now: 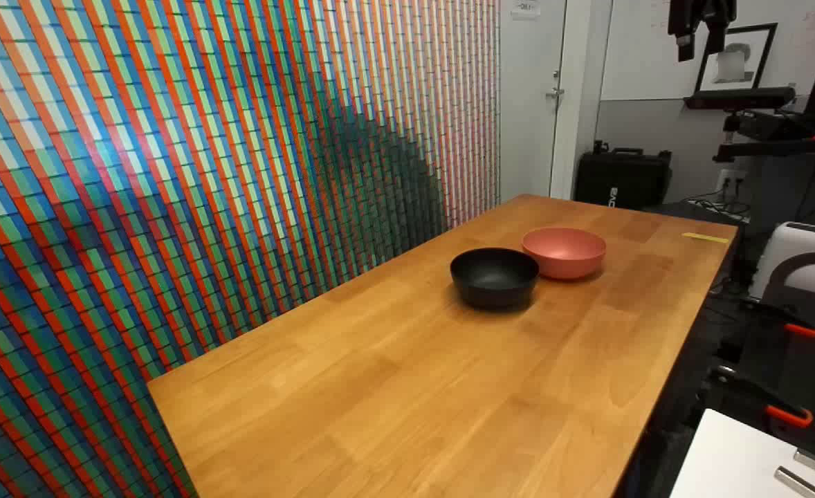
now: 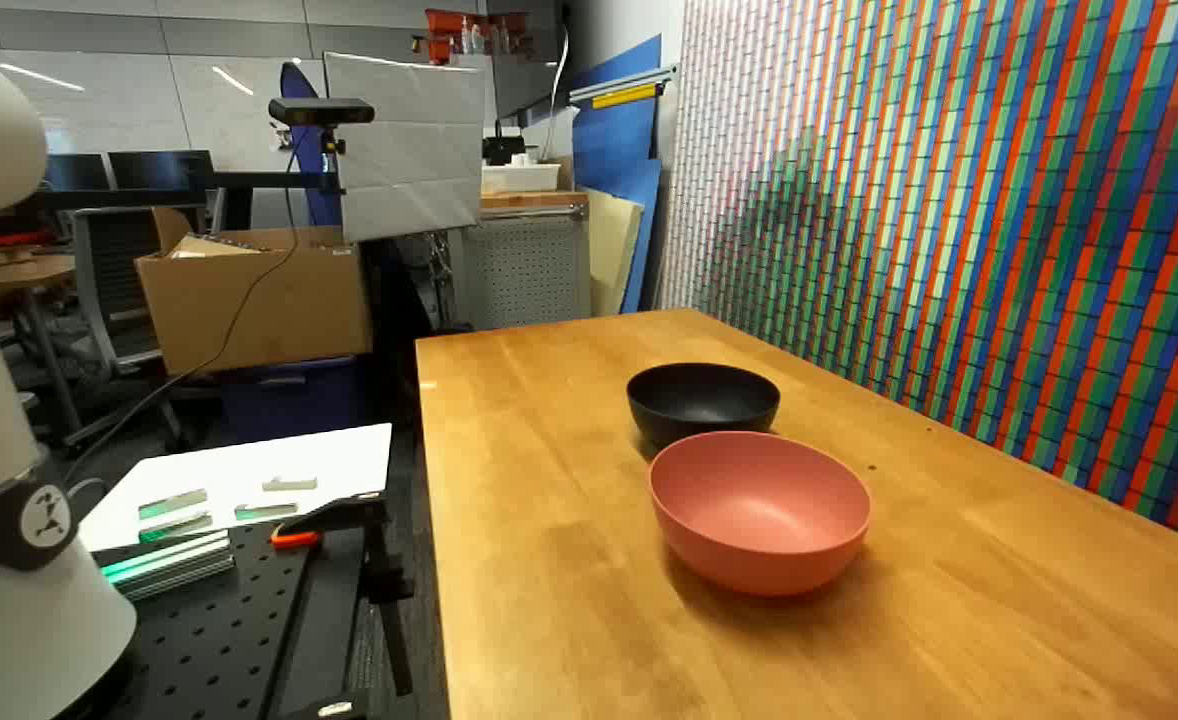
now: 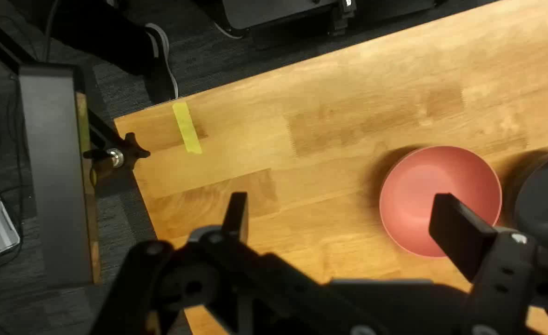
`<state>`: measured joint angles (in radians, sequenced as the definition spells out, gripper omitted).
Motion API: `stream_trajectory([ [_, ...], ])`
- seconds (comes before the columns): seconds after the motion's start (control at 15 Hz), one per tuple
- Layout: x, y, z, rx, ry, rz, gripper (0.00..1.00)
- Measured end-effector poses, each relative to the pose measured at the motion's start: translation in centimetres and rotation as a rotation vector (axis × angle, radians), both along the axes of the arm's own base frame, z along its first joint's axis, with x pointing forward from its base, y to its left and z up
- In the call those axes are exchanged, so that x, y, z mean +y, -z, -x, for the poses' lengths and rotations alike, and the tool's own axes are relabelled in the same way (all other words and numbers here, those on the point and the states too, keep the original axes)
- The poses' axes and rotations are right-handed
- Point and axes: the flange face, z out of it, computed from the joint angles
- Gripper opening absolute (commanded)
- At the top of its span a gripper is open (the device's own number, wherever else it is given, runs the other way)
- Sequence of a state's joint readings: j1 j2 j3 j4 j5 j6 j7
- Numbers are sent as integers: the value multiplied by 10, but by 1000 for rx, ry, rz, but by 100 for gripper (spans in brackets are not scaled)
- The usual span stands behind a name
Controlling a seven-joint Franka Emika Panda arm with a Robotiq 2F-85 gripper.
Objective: Put the black bowl in the peach bowl
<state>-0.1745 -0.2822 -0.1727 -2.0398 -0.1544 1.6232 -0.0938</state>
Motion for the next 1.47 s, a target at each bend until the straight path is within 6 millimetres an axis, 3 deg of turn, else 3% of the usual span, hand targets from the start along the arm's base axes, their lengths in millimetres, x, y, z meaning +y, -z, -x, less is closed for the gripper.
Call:
stream_trajectory([
  [0.4, 7, -1, -5, -7, -15, 5, 100],
  [0.53, 31, 1, -19, -17, -52, 21, 100],
  [0.73, 98, 16, -53, -18, -130, 53, 100],
  [0.93, 176, 54, -87, 21, -212, 93, 100],
  [1.13, 238, 108, -111, 84, -275, 138, 100],
  [1.27, 266, 147, -121, 137, -306, 168, 100],
  [1.47, 293, 205, -128, 215, -334, 223, 100],
])
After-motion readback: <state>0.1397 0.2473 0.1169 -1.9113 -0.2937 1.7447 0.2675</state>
